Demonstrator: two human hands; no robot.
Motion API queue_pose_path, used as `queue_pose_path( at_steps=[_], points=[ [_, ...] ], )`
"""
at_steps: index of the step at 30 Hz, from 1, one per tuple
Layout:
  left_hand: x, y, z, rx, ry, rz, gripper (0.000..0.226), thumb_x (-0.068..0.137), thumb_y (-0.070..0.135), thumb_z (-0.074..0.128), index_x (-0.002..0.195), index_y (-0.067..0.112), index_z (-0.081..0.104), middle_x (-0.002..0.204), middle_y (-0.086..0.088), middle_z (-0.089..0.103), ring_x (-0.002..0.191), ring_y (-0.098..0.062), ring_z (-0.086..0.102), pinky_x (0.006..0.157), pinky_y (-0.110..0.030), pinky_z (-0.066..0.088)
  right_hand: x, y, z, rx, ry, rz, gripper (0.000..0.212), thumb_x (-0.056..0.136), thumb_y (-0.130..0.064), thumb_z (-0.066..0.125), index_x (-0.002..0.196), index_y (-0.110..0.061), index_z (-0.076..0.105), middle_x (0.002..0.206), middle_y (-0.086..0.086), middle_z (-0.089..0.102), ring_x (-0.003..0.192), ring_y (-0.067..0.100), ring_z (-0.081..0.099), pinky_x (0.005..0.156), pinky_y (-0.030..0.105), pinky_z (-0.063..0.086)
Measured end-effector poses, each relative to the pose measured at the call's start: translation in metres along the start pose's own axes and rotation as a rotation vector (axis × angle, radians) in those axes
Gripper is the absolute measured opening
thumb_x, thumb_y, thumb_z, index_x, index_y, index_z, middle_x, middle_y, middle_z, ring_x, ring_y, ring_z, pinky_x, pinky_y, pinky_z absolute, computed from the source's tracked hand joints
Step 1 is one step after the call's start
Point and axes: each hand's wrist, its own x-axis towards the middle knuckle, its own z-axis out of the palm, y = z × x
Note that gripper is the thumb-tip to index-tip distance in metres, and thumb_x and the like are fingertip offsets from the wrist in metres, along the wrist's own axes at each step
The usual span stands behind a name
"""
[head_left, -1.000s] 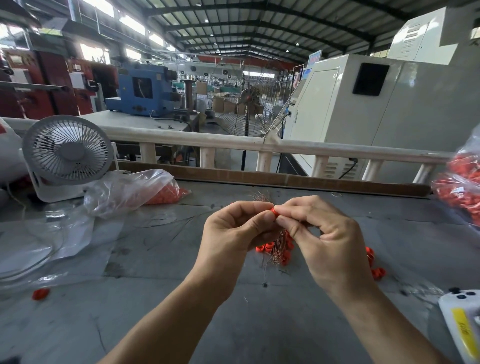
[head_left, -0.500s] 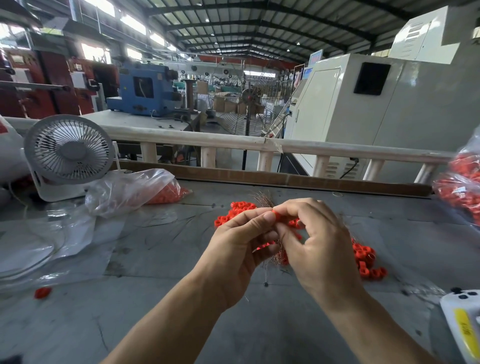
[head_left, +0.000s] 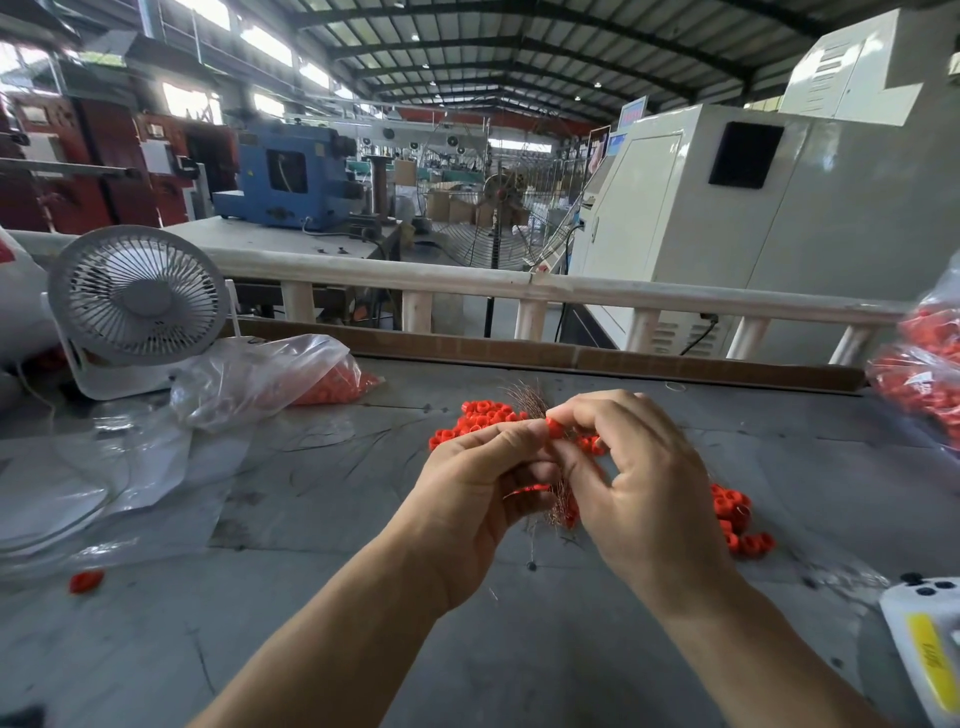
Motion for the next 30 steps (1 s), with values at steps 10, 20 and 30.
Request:
queue_pose_path(
  at_steps=[10, 20, 30],
  points=[
    [0.0004, 0.0025, -0.0017, 0.036, 0.012, 0.018, 0.035, 0.087, 0.018, 0.071, 0.111, -0.008, 0.07, 0.089, -0.02, 0.06, 0.077, -0.021, 0.061, 0.082, -0.038, 0.051, -0.0013, -0.001, 0.0012, 0.002, 0.023, 0.009, 0.01, 0.09, -0.013, 0.078, 0.099, -0.011, 0.074, 0.097, -0.005, 0.069, 0.095, 0.017, 0.064, 0.08, 0.027, 0.05],
    [-0.0002, 0.0023, -0.0029, 0.031, -0.021, -0.016, 0.028, 0.082, 0.02, 0.071, 0.101, 0.0, 0.069, 0.083, -0.015, 0.061, 0.077, -0.021, 0.06, 0.08, -0.034, 0.051, -0.002, -0.0025, 0.0051, -0.004, 0.091, -0.029, 0.004, 0.091, -0.01, 0.071, 0.089, -0.007, 0.072, 0.089, -0.001, 0.068, 0.087, 0.021, 0.063, 0.082, 0.022, 0.047],
    [0.0006, 0.0065, -0.0041, -0.012, -0.047, 0.075, 0.029, 0.084, 0.018, 0.07, 0.106, -0.002, 0.068, 0.086, -0.018, 0.061, 0.077, -0.023, 0.06, 0.077, -0.036, 0.049, 0.0018, -0.0028, -0.0032, -0.011, 0.078, -0.083, 0.015, 0.097, -0.024, 0.071, 0.106, -0.014, 0.077, 0.094, -0.005, 0.063, 0.086, 0.013, 0.06, 0.071, 0.027, 0.05]
  ],
)
